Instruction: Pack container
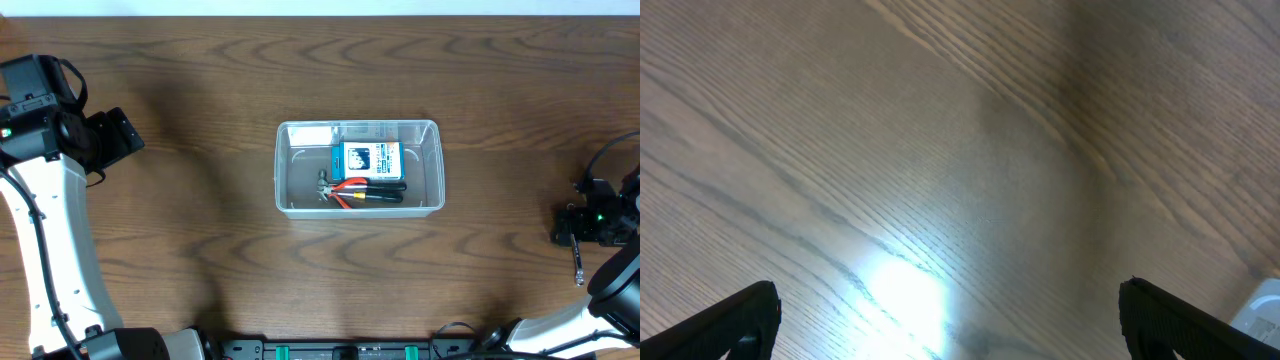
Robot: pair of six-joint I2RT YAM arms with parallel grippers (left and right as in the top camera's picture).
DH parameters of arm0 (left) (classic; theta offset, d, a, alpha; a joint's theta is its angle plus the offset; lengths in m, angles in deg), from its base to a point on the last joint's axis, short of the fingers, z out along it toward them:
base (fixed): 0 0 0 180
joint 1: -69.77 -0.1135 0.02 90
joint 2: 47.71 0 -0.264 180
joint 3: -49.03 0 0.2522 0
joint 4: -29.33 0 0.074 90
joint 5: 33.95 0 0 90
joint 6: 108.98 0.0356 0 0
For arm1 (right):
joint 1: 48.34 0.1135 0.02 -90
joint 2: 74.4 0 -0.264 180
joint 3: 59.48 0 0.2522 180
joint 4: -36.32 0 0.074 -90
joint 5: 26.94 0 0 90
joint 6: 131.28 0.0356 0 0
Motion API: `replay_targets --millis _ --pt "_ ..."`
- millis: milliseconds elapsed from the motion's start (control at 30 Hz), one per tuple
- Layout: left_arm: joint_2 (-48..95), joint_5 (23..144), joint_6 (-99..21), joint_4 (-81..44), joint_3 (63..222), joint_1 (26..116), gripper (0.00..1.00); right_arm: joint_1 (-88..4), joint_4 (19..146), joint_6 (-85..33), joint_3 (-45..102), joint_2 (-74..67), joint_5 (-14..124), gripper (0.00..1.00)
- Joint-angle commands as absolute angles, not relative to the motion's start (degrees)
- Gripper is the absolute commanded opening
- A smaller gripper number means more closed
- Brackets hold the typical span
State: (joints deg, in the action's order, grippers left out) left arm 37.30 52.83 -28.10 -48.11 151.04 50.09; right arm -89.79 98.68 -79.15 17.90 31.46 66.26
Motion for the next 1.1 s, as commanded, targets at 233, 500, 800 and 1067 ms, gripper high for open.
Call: replay_targets --millis 233,500,800,1067 --pt "36.84 52.35 -27.8 -48.25 151.96 49.96 0.98 -90.05 98.46 -78.65 16.32 31.75 65.56 0.99" --pt "36.84 52.35 -27.8 -48.25 151.96 49.96 0.98 -90.05 97.6 -78.65 15.23 31.75 65.58 0.99" --pt "36.84 52.35 -27.8 -48.25 151.96 49.96 0.98 -90.05 97.58 -79.17 15.21 31.75 65.58 0.99" --pt "36.84 52.35 -27.8 -48.25 151.96 49.96 0.98 -90.05 97.36 -80.79 14.45 31.75 65.58 0.99"
